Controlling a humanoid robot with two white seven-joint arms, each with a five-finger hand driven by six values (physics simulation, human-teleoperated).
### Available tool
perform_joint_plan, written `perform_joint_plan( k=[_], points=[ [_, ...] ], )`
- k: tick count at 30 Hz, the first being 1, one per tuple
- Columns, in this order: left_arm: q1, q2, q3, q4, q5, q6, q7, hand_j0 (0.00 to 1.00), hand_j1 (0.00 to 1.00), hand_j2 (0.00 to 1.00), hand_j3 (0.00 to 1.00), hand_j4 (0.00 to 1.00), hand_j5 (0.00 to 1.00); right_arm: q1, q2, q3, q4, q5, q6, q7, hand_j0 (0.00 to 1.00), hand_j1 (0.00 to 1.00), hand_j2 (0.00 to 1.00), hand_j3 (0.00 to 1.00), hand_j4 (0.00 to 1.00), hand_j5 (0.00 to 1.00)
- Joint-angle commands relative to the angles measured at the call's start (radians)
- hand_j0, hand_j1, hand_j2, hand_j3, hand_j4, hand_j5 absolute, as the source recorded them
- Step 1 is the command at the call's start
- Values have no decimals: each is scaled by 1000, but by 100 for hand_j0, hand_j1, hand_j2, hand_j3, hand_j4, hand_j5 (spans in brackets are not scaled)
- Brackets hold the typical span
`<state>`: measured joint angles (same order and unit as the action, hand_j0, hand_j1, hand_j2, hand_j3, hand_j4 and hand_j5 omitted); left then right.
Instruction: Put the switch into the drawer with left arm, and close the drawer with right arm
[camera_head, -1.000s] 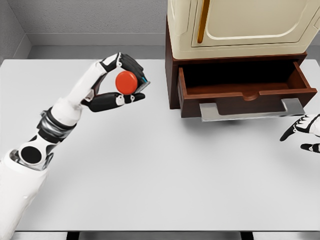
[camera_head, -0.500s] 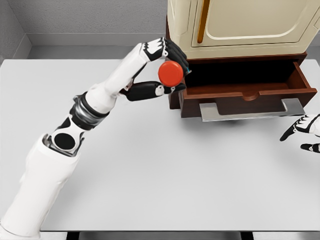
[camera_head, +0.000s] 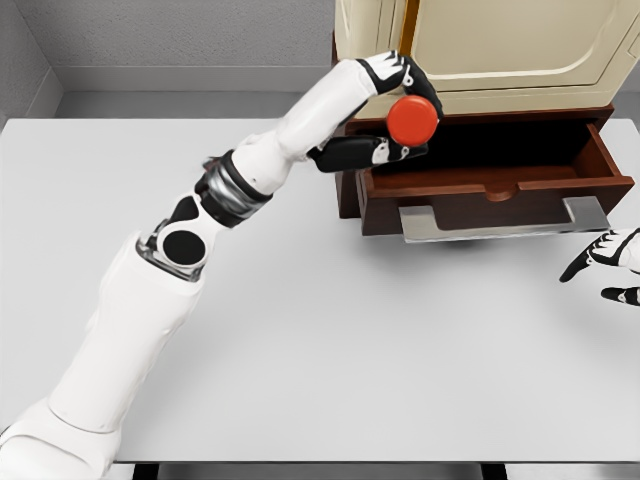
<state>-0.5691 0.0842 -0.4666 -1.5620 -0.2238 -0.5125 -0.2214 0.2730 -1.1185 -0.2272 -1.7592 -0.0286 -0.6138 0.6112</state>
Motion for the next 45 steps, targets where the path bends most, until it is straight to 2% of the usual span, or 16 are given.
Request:
perform_joint_plan(
  k=[1, 3, 8, 12, 18, 30, 32, 34, 36, 45],
  points=[
    [-6, -15, -18, 39, -26, 2, 0, 37, 37, 37, 37, 37, 37, 0, -1, 0, 0, -7, 3, 0, 64, 64, 64, 64, 64, 64],
    [-28, -23, -37, 66, -35, 2, 2, 37, 37, 37, 37, 37, 37, 0, -1, 0, 0, -7, 3, 0, 64, 64, 64, 64, 64, 64],
    [-64, -57, -37, 106, -124, 2, 2, 37, 37, 37, 37, 37, 37, 0, -1, 0, 0, -8, 3, 0, 64, 64, 64, 64, 64, 64],
    [-98, -57, -49, 166, -149, -3, 2, 37, 37, 37, 37, 37, 37, 0, -1, 2, 0, -7, 3, 0, 64, 64, 64, 64, 64, 64],
    [-141, -57, -70, 198, -187, -1, 4, 37, 37, 37, 37, 37, 37, 0, -1, 6, 0, -7, 3, 0, 64, 64, 64, 64, 64, 64],
    [-172, -57, -73, 257, -247, -1, 8, 39, 39, 39, 39, 39, 39, 0, -1, 26, 0, -7, 3, 0, 64, 64, 64, 64, 64, 64],
    [-173, -57, -73, 257, -247, -3, 8, 45, 45, 45, 45, 45, 45, -2, -1, 26, 0, -7, 3, 0, 64, 64, 64, 64, 64, 64],
    [-178, -57, -73, 257, -247, -3, 8, 60, 60, 60, 60, 60, 60, -8, -1, 26, 0, -7, 3, 0, 63, 63, 63, 63, 63, 63],
    [-178, -57, -73, 257, -249, -3, 8, 67, 67, 67, 67, 67, 67, -9, -1, 26, 0, -7, 3, 0, 63, 63, 63, 63, 63, 63],
    [-178, -57, -78, 257, -255, -1, 8, 68, 68, 68, 68, 68, 68, -25, -20, 26, 0, -8, 3, 0, 45, 45, 45, 45, 45, 45]
  ],
)
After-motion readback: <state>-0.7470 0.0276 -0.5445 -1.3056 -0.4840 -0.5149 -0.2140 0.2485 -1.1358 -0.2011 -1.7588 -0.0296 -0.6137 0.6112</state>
